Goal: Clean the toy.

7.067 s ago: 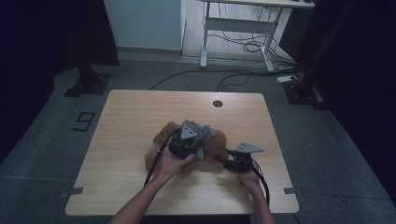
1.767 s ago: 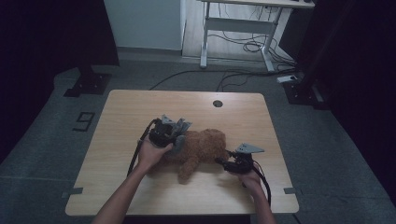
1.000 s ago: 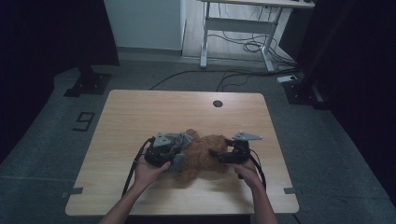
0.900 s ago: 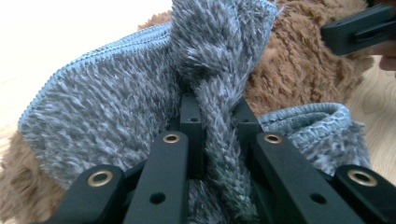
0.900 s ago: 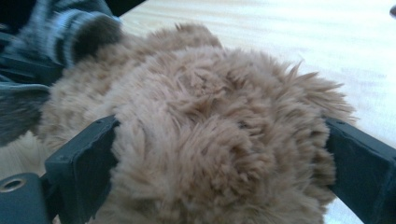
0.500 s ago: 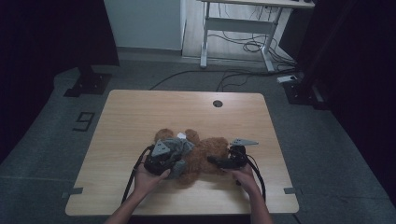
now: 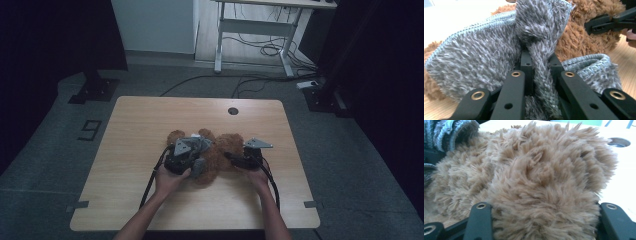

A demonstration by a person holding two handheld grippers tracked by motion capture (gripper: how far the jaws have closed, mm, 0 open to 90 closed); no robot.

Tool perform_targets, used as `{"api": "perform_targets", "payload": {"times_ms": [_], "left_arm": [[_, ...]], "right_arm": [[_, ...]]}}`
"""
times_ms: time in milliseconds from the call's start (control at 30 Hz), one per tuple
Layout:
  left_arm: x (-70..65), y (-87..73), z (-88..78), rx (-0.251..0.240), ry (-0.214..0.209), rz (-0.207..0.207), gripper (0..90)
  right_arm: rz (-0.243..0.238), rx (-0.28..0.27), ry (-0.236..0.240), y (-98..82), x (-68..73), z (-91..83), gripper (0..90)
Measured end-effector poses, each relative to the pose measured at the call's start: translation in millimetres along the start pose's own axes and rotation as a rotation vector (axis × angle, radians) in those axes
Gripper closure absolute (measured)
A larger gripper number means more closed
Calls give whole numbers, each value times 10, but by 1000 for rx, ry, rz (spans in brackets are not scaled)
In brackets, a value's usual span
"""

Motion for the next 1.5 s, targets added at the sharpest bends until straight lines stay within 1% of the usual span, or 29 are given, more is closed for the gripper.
{"api": "perform_targets", "payload": {"times_ms": [33,67,100,133,167,233,300,333,400,467,500,533,567,600,633,700,733,767,867,933,1000,1100,1167,1233,1333,1367,1400,1467,1500], "left_arm": [[-6,4,-20,1,-10,-4,798],[-15,18,-59,-2,-26,-18,796],[-21,41,-98,-11,-40,-35,794],[-37,97,-168,-34,-62,-55,793],[-52,136,-201,-42,-68,-57,793],[-117,301,-260,-70,-71,-36,794],[-202,457,-265,-82,-84,-15,793],[-272,565,-243,-82,-91,8,792],[-384,721,-153,-74,-91,40,789],[-479,807,-6,-41,-97,52,784],[-510,806,84,-12,-90,60,782],[-520,776,179,23,-69,79,781],[-504,692,291,81,-43,106,781],[-476,596,368,130,-33,114,780],[-454,530,411,147,-36,105,779],[-401,458,422,122,-63,52,780],[-362,445,373,102,-81,11,782],[-334,439,332,99,-80,10,783],[-241,416,212,96,-53,19,784],[-122,378,105,93,-36,1,785],[-44,358,39,91,-24,-10,785],[114,310,-76,87,5,-31,785],[240,248,-152,90,27,-49,786],[325,190,-188,95,42,-63,787],[491,54,-215,125,82,-90,789],[530,9,-216,136,85,-103,790],[584,-79,-211,154,81,-130,791],[646,-242,-190,184,74,-162,792],[665,-313,-181,189,62,-180,792]], "right_arm": [[-3,-1,9,-5,-8,-5,412],[-10,-6,16,-11,-3,-15,413],[-18,-11,24,-24,11,-34,416],[-25,-18,33,-35,20,-48,418],[-29,-30,45,-57,31,-77,421],[-23,-45,61,-105,34,-120,424],[-32,-58,69,-136,54,-157,427],[-42,-64,68,-144,66,-170,428],[-59,-74,64,-167,96,-203,430],[-69,-76,61,-187,116,-230,430],[-71,-78,63,-193,127,-242,430],[-76,-78,61,-200,137,-256,430],[-84,-81,59,-207,148,-271,429],[-96,-88,60,-218,157,-289,429],[-98,-92,62,-230,162,-305,429],[-108,-90,67,-257,167,-320,428],[-108,-95,68,-261,168,-321,428],[-107,-97,71,-259,174,-323,428],[-111,-99,72,-257,175,-323,427],[-111,-98,72,-261,177,-328,427],[-115,-100,68,-260,182,-327,427],[-115,-101,64,-263,187,-332,426],[-116,-101,64,-263,189,-333,426],[-116,-102,66,-264,189,-333,425],[-117,-102,66,-264,189,-332,425],[-116,-102,66,-264,188,-333,425],[-116,-102,66,-265,188,-333,426],[-114,-106,67,-264,185,-332,426],[-112,-106,68,-264,184,-331,426]]}}
Point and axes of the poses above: each handheld gripper's, and its own axes: z roughly forward along the jaws, y roughly out of its top, x roughly to its left, the point moved 9 cm from there along z, roughly forward along the jaws, and after that the axes turned 5 degrees about -x, right-handed, at the moved point
